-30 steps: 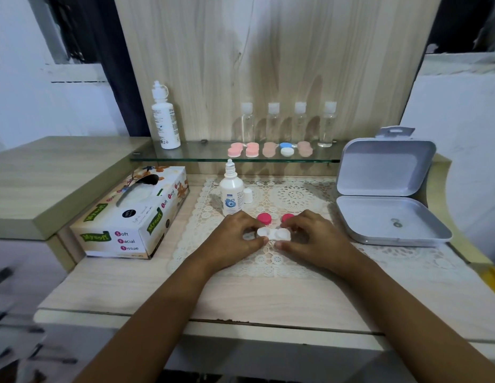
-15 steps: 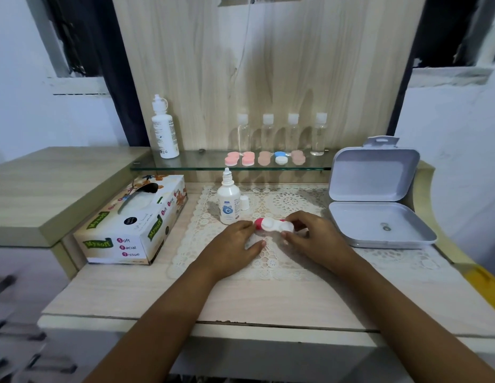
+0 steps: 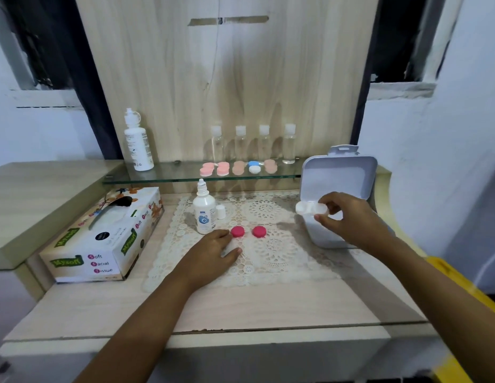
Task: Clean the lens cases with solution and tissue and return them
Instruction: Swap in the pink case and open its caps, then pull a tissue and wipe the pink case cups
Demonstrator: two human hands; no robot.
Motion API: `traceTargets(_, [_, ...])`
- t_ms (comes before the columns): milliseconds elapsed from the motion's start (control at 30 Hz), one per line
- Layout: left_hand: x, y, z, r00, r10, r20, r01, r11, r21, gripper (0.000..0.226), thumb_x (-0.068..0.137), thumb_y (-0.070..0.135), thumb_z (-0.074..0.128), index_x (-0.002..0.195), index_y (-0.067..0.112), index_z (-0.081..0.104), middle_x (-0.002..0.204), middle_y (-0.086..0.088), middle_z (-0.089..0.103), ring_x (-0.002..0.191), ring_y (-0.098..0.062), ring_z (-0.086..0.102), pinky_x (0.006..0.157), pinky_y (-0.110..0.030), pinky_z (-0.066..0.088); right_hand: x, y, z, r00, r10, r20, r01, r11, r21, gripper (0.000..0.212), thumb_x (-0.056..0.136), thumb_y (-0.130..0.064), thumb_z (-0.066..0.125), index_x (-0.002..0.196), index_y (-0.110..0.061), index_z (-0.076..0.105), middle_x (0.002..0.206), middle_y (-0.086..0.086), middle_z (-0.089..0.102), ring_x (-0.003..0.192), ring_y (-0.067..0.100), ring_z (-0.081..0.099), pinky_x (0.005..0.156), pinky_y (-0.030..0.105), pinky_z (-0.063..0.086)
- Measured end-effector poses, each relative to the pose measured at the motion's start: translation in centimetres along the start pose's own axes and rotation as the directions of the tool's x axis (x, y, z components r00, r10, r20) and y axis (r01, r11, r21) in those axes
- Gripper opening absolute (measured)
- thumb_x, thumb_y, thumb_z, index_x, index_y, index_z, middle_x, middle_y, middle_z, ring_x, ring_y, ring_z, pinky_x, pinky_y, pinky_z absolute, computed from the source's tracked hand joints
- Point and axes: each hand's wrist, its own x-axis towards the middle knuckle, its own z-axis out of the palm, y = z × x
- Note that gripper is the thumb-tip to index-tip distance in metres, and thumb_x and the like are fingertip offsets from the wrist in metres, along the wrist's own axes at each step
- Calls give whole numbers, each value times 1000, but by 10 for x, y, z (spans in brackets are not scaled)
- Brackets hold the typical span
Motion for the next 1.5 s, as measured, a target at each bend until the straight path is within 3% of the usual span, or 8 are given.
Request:
traceTargets(233, [1,2,1,1000,6,-5,-6,1000,9,53,96,41,45,141,12,41,147,3,35,134,-10,32,96,-10,18,-3,30,-18,992,-117,-52,100,961,-257,29,75,-8,73,102,-6,61,91,10,60,74,32,59,61,34,47])
traceTargets(367, [1,1,1,1000,4,1,-4,1000,-7,53,95,41,46,139,12,43,146,4,37,132,-9,34,96,-10,19,3,42,-19,929,-350,119,354,748,-562,43,52,7,81,89,-7,64,77,11,60,59,32,55,47,32,44])
traceTargets(500, [1,1,1,1000,3,5,-3,1000,-12,53,95,41,46,140,12,42,146,4,37,133,-9,33,97,-10,19,6,49,-16,854,-432,290,505,554,-662,47,50,8,78,88,-18,65,80,3,61,65,25,54,51,31,42])
traceTargets(833, [2,0,1,1000,8,-1,-8,1000,-23,52,95,40,46,139,13,43,145,5,37,132,-8,33,95,-9,19,9,54,-9,862,-461,209,480,613,-628,53,50,9,80,94,-16,67,85,5,64,66,26,56,52,31,43])
traceTargets(967, [2,0,2,1000,4,1,-4,1000,-26,52,95,40,46,139,12,43,145,5,37,132,-8,33,95,-9,18,12,40,-4,885,-462,60,420,736,-530,44,56,4,81,94,-12,67,85,8,64,67,30,56,52,31,42])
traceTargets(1167, [2,1,1,1000,-9,2,9,998,-58,51,94,40,50,137,12,47,143,3,40,130,-9,36,96,-11,21,13,-3,20,948,-296,-117,293,955,-45,30,75,-10,74,104,-8,66,91,6,64,81,26,58,68,32,46])
traceTargets(1333, [2,1,-2,1000,-15,-13,14,997,-69,44,94,33,51,133,13,51,139,1,45,127,-10,39,92,-8,21,4,-43,44,993,-121,-5,118,960,255,31,80,-21,71,110,-14,65,91,-5,62,80,9,57,69,3,39])
traceTargets(1500, [4,-1,-4,999,-17,-48,13,996,-87,34,92,13,50,125,9,58,134,-3,52,123,-14,46,87,-4,21,-7,-54,74,978,43,206,-117,926,359,28,82,-27,68,109,-19,69,99,-5,67,86,7,60,73,15,44])
